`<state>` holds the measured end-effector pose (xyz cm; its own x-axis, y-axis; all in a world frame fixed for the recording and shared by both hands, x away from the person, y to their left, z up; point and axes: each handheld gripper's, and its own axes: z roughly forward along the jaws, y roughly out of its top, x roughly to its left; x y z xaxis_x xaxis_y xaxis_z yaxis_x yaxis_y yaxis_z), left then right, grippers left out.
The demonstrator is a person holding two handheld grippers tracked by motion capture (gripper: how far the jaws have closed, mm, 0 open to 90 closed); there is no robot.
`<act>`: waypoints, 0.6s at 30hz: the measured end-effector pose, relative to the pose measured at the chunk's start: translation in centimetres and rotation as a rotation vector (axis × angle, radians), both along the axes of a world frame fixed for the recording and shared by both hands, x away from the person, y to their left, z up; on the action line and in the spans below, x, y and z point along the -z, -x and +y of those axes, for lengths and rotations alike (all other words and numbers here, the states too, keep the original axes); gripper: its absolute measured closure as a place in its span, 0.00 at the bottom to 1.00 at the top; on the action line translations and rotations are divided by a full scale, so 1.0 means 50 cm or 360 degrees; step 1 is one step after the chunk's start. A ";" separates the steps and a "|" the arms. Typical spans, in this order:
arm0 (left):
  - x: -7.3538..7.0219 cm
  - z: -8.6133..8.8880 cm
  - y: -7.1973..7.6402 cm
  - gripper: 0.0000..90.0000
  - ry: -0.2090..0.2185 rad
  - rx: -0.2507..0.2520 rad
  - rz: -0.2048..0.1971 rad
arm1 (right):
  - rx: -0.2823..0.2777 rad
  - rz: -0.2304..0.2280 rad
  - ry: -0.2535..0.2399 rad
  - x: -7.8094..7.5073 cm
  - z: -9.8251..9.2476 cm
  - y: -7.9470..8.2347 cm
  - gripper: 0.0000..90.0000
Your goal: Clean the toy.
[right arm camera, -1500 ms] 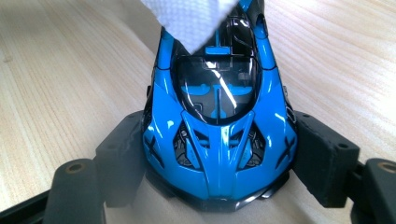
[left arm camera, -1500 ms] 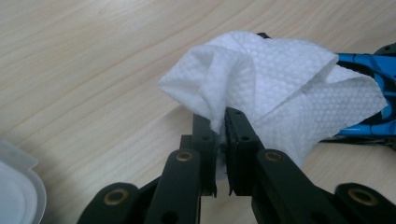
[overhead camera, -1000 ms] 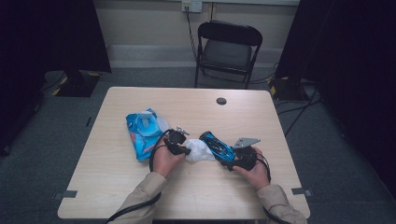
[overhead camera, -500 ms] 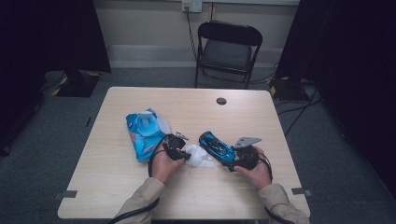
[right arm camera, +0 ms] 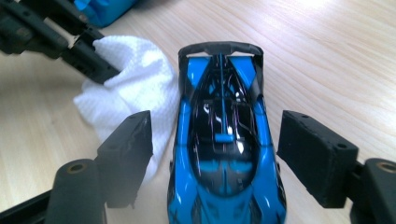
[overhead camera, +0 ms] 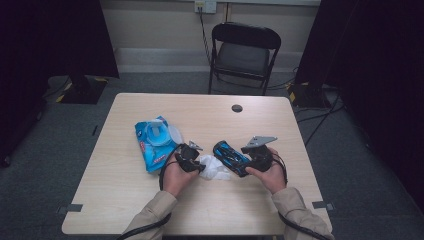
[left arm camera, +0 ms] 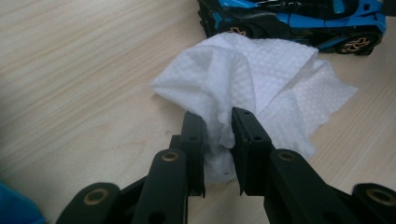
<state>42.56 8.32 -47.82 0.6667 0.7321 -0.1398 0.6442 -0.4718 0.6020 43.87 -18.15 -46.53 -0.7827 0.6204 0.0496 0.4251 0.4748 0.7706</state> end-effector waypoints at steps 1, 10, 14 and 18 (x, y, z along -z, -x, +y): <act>0.000 -0.001 0.001 0.83 -0.0003 0.0007 -0.0004 | 0.0003 0.0002 -0.0004 0.002 0.004 -0.004 0.33; 0.007 -0.002 0.001 0.76 -0.0015 0.0010 -0.0016 | 0.0043 -0.0003 -0.0021 0.007 0.024 -0.026 0.43; 0.007 -0.002 -0.001 0.75 -0.0010 0.0011 -0.0021 | 0.0019 0.0040 -0.0036 0.014 0.035 -0.033 0.45; 0.008 -0.003 0.000 0.75 0.0008 0.0007 -0.0018 | 0.0020 -0.0001 0.0029 0.015 0.045 -0.034 0.52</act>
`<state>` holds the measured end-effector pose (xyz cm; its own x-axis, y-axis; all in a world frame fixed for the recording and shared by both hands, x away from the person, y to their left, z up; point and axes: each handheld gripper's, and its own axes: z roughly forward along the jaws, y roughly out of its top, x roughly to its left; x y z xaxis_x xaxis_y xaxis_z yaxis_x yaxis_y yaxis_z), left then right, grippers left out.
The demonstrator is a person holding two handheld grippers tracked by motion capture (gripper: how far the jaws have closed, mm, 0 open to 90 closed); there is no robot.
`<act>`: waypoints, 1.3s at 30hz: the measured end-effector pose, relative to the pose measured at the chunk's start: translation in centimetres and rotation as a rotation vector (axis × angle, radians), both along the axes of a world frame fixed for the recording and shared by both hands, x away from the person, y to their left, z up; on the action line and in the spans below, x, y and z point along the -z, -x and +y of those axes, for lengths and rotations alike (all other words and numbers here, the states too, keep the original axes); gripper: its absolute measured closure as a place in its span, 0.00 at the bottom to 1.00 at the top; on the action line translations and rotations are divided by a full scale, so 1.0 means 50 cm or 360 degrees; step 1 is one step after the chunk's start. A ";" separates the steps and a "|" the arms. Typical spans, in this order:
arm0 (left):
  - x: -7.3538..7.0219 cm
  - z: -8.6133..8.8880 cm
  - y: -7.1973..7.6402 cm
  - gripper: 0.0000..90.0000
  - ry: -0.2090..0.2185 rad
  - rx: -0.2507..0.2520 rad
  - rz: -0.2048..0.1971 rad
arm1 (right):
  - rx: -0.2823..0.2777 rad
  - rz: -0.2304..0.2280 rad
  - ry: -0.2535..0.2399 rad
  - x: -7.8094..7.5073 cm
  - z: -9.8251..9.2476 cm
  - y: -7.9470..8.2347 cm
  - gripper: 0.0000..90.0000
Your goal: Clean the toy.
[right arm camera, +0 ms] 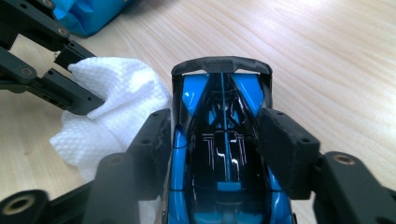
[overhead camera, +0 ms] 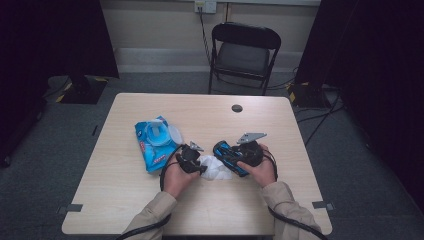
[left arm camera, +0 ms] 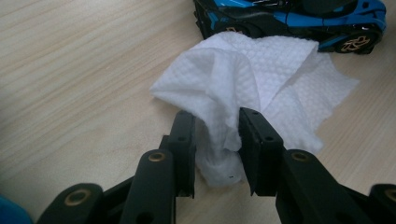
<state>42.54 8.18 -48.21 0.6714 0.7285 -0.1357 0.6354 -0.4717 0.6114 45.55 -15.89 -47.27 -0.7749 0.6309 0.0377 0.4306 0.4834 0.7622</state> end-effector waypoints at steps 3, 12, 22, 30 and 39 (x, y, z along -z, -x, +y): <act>0.001 0.001 -0.001 0.74 0.0001 -0.0004 -0.0006 | 0.0018 0.0000 0.0027 -0.002 0.000 -0.003 0.55; 0.001 -0.002 -0.003 0.65 0.0033 -0.0021 -0.0025 | 0.0021 0.0012 0.0042 0.012 -0.007 -0.004 0.55; 0.007 -0.015 -0.015 0.61 0.0054 -0.0026 -0.0073 | 0.0022 0.0027 0.0069 0.010 -0.007 0.001 0.53; 0.021 -0.030 -0.026 0.60 0.0098 -0.0024 -0.0121 | 0.0024 -0.0001 0.0043 0.015 -0.008 0.003 0.53; -0.002 -0.025 -0.038 0.95 0.0158 -0.0169 -0.0059 | 0.0035 -0.0008 0.0047 0.016 -0.006 0.005 0.53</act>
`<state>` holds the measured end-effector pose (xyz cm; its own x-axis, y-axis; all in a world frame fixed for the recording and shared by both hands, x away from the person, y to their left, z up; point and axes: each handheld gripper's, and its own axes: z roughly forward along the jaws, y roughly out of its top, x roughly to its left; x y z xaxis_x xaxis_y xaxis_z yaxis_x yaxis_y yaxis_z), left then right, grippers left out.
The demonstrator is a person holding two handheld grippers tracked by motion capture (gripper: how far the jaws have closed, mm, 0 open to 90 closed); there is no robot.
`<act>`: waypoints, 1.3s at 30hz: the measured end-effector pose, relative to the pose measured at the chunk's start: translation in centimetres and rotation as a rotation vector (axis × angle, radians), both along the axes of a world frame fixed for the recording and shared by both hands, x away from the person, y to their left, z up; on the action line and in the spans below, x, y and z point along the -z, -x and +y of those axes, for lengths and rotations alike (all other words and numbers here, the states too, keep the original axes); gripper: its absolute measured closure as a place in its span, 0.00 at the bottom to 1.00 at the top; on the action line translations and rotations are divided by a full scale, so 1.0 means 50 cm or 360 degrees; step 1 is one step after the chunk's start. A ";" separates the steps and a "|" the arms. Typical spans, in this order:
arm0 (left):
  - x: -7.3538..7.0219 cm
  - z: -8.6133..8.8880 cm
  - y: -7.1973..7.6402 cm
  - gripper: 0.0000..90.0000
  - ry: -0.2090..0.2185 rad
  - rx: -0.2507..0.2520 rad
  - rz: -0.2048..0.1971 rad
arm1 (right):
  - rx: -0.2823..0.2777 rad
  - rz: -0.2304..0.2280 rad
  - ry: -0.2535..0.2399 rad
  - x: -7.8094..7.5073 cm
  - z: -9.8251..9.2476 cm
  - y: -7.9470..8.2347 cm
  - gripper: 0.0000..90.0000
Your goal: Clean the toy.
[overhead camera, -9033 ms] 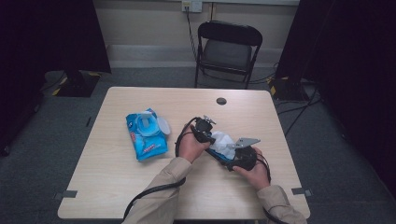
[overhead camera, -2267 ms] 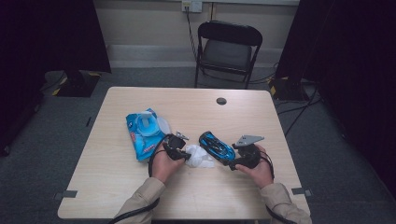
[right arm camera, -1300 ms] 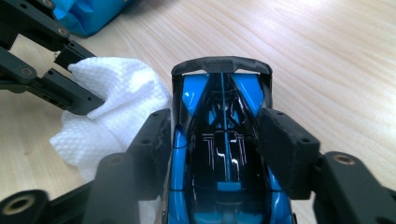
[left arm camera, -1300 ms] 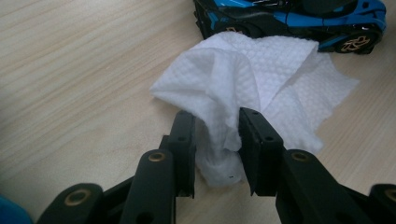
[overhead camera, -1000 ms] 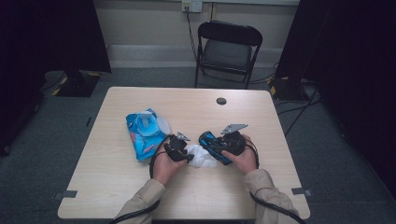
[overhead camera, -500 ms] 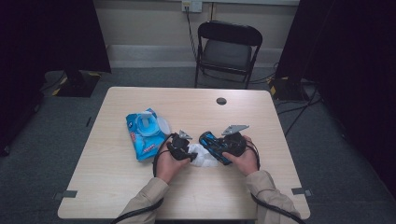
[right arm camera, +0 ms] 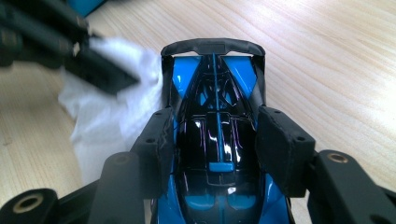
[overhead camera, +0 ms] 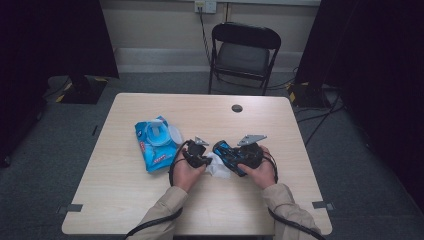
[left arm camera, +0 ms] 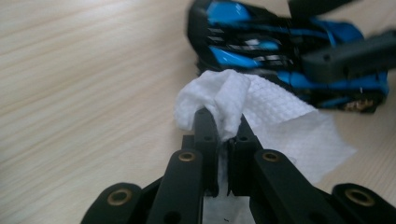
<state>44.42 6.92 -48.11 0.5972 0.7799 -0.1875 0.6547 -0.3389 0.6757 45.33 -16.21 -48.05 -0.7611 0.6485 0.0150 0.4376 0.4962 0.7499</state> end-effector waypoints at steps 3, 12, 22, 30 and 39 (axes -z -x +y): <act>-0.010 0.018 -0.006 0.95 0.0036 -0.0092 -0.0035 | 0.0001 0.0001 -0.0001 0.000 0.000 0.001 0.53; 0.024 -0.015 -0.018 0.94 -0.0013 -0.0069 -0.0007 | 0.0004 -0.0009 0.0000 0.001 0.001 0.002 0.53; 0.016 -0.046 0.007 0.94 -0.0012 0.0038 0.0038 | 0.0003 -0.0009 -0.0001 0.001 0.000 0.003 0.53; 0.016 -0.081 0.027 0.94 0.0021 0.0138 0.0077 | 0.0001 -0.0020 0.0008 0.001 0.001 0.003 0.53; 0.019 -0.117 0.051 0.94 0.0058 0.0221 0.0096 | 0.0001 -0.0017 0.0009 0.001 0.001 0.003 0.53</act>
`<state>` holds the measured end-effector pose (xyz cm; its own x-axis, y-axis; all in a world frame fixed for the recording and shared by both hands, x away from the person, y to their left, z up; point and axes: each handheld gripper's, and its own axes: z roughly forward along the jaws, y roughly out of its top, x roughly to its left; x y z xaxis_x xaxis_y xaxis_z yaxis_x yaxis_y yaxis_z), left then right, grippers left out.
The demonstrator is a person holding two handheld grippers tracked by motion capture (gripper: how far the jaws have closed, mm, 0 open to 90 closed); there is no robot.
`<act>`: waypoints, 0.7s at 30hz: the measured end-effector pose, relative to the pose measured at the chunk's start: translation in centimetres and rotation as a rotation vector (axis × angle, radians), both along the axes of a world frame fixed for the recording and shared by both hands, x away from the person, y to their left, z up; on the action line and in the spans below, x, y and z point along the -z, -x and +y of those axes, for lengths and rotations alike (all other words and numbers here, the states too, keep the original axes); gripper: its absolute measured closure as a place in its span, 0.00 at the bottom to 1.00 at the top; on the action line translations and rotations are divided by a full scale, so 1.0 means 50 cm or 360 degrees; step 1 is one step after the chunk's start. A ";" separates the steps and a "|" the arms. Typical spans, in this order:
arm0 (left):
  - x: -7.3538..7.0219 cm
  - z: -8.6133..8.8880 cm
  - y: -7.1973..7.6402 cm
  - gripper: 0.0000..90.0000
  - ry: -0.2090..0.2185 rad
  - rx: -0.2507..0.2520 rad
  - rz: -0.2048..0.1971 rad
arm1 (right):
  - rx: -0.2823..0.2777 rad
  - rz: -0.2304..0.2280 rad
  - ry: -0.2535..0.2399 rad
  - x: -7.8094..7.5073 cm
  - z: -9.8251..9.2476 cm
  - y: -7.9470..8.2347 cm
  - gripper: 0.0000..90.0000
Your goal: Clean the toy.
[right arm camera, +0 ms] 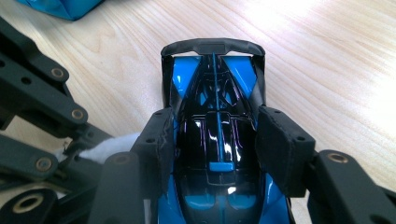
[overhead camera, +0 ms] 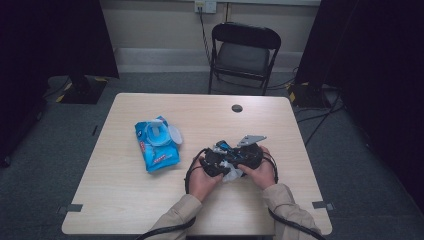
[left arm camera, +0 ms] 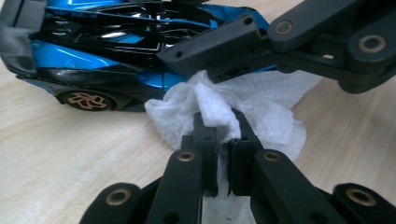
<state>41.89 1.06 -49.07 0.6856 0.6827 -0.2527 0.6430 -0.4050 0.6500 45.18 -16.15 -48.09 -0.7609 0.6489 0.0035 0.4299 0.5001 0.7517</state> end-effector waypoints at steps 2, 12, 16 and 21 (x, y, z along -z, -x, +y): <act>0.000 0.000 0.001 0.94 -0.0001 0.0005 0.0005 | 0.0001 -0.0002 0.0000 0.000 0.000 0.000 0.53; -0.001 -0.019 0.021 0.94 -0.0012 0.0054 -0.0015 | 0.0003 0.0003 0.0007 -0.001 0.001 0.000 0.53; 0.000 -0.033 0.031 0.94 0.0006 0.0098 -0.0015 | 0.0005 0.0001 0.0006 0.000 0.001 0.000 0.53; 0.001 -0.042 0.039 0.94 0.0023 0.0160 -0.0020 | 0.0004 0.0000 0.0004 0.000 0.001 0.000 0.53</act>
